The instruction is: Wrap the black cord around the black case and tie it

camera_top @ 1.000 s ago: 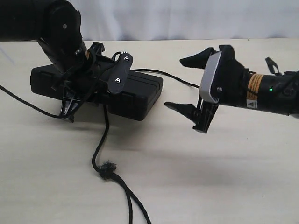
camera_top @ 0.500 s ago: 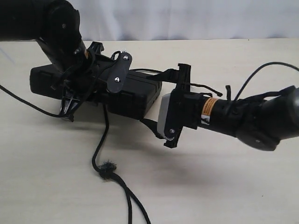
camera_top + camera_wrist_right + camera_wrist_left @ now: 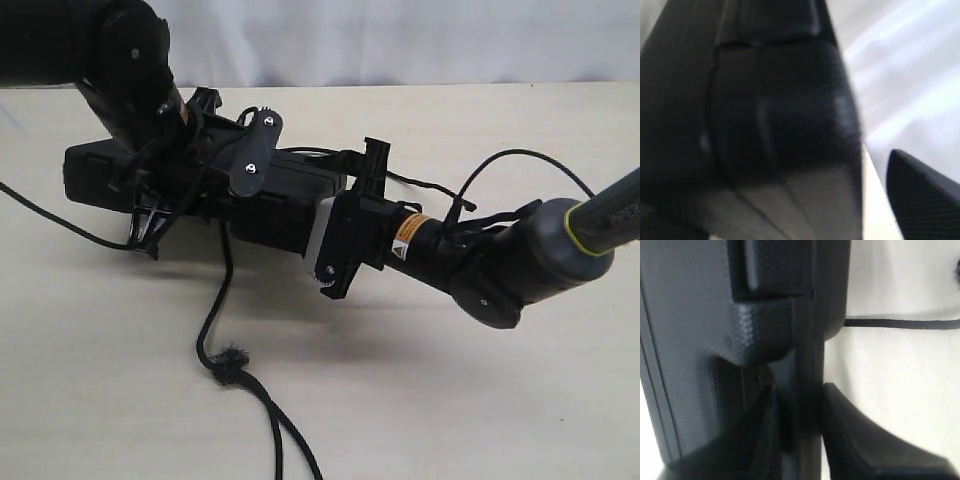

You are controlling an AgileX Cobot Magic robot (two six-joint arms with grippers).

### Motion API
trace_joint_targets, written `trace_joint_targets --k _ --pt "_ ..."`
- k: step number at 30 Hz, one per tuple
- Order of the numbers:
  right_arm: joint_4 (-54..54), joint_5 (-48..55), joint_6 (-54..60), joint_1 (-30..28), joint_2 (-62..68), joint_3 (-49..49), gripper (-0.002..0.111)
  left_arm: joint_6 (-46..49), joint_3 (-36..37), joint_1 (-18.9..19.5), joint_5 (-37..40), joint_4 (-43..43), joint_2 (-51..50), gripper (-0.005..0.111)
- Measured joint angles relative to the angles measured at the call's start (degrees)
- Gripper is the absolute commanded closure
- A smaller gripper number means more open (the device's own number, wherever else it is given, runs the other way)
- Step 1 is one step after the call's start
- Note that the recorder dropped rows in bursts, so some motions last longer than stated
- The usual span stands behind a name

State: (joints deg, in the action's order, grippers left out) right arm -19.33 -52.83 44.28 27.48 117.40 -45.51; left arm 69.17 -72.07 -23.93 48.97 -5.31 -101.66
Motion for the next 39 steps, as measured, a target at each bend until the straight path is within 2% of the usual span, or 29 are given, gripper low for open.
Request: trace_joint_targets --k 3,6,7,11,14,16,20,22,26,29,32,34,39 --pt "-0.4 0.4 0.0 0.0 0.1 -0.5 0.07 -0.5 0.0 0.0 -0.6 0.0 0.2 0.102" --pt "-0.4 0.4 0.0 0.0 0.2 -0.6 0.098 -0.5 0.0 0.0 -1.0 -0.1 0.3 0.087" --pt "-0.4 0.5 0.0 0.0 0.2 -0.6 0.104 -0.5 0.0 0.0 -1.1 -0.1 0.3 0.081" --pt "-0.3 1.1 -2.4 0.0 0.2 -0.7 0.104 -0.5 0.0 0.0 -2.7 -0.1 0.4 0.058" --pt "-0.2 1.0 -7.8 0.0 0.2 -1.1 0.104 -0.4 0.0 0.0 -4.6 -0.1 0.9 0.049" --pt "-0.2 0.3 -12.4 0.0 0.1 -1.3 0.104 -0.6 0.0 0.0 -5.6 -0.1 1.6 0.047" --pt "0.3 -1.6 -21.7 0.0 -0.3 -1.4 0.104 -6.9 -0.2 0.0 -6.5 -0.8 5.5 0.047" --pt "0.7 -1.7 -24.1 0.0 -0.4 -1.6 0.104 -10.4 -0.3 0.0 -6.2 -2.4 9.0 0.048" --pt "1.8 -1.7 -24.8 0.0 -0.5 -1.7 0.104 -11.0 -0.6 0.0 -4.1 -4.1 13.7 0.048" --pt "6.0 -2.2 -26.1 0.1 -0.7 -1.7 0.104 -3.4 -0.6 0.0 2.8 -2.7 16.3 0.048" --pt "8.8 -2.3 -26.8 0.1 -0.7 -1.7 0.104 12.8 4.7 -0.4 6.2 6.6 15.4 0.048" --pt "9.2 -2.3 -26.9 0.1 -0.7 -1.7 0.104 18.6 8.1 -2.2 5.3 8.9 15.0 0.048" --pt "9.2 -2.3 -26.9 0.1 -0.7 -1.7 0.104 21.7 17.6 -6.4 -3.3 10.3 12.5 0.048"
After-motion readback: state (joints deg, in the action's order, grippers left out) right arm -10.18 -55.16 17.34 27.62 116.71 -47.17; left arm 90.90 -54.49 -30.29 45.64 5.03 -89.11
